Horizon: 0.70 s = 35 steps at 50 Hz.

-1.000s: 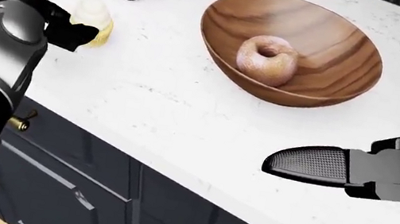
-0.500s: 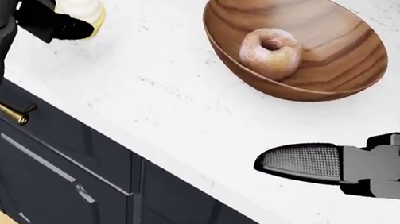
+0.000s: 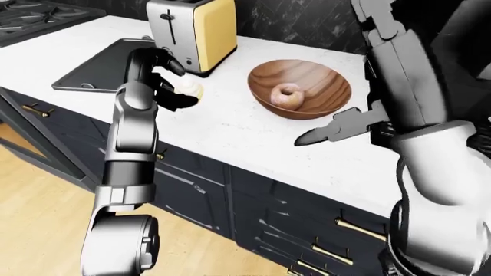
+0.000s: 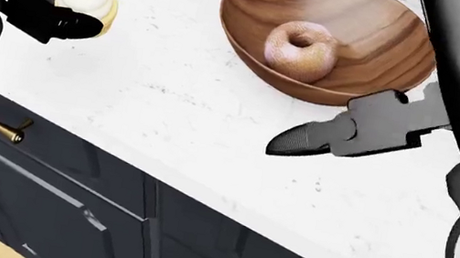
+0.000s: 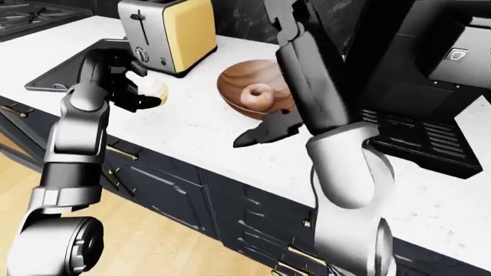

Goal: Pick up the bowl with donut and place it on the tray. Pick up the cupcake and place it on the tray.

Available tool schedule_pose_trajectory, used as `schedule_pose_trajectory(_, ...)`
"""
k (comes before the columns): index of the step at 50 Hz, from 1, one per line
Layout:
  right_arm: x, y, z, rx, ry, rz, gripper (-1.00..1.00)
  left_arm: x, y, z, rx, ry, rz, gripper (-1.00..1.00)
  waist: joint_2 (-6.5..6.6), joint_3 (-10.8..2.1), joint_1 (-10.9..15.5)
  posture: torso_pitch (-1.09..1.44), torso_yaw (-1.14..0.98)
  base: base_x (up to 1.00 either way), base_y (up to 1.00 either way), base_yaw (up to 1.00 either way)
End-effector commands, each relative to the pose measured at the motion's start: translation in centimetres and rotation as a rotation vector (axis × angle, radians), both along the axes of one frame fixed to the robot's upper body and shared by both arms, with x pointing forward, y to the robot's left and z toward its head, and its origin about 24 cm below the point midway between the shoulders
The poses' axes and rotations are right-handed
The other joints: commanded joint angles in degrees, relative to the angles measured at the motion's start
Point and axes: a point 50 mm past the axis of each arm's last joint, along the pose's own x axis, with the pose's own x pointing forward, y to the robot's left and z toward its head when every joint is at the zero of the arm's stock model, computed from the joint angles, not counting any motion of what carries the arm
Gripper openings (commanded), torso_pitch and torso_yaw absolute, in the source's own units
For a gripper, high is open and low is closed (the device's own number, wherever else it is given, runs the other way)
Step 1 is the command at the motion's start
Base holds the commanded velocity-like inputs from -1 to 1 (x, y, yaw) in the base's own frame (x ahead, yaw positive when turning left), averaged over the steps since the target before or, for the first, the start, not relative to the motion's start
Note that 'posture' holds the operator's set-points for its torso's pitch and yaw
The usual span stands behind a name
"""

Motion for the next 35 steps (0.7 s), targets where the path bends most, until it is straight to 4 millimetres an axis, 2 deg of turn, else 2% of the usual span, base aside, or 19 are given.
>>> schedule_pose_trajectory(1, -0.6, 0.0, 1.2, -0.120, -0.111, -0.072, 1.00, -0.4, -0.4, 2.9, 0.020, -0.121, -0.016, -1.00, 0.48, -1.73, -0.1, 0.00, 0.00, 0.00, 0.00, 0.00)
schedule_pose_trajectory(4, 0.6, 0.1, 0.6, -0.210, -0.109, -0.121, 1.00, -0.4, -0.4, 2.9, 0.015, -0.121, -0.016, -1.00, 1.03, -1.89, -0.3, 0.00, 0.00, 0.00, 0.00, 0.00)
schedule_pose_trajectory(13, 2.8, 0.4, -0.5, -0.299, -0.098, -0.192, 1.00, -0.5, -0.1, 2.9, 0.010, -0.123, -0.009, -1.00, 1.83, -2.42, -0.7, 0.00, 0.00, 0.00, 0.00, 0.00)
schedule_pose_trajectory(24, 6.8, 0.3, -4.1, -0.346, -0.040, -0.233, 1.00, -0.4, -0.2, 2.8, 0.020, -0.119, -0.012, -1.00, 1.83, -2.67, -1.0, 0.00, 0.00, 0.00, 0.00, 0.00)
schedule_pose_trajectory(35, 9.4, 0.6, -5.1, -0.370, -0.014, -0.236, 1.00, -0.4, -0.2, 2.8, 0.020, -0.124, -0.017, -1.00, 1.98, -2.53, -1.3, 0.00, 0.00, 0.00, 0.00, 0.00)
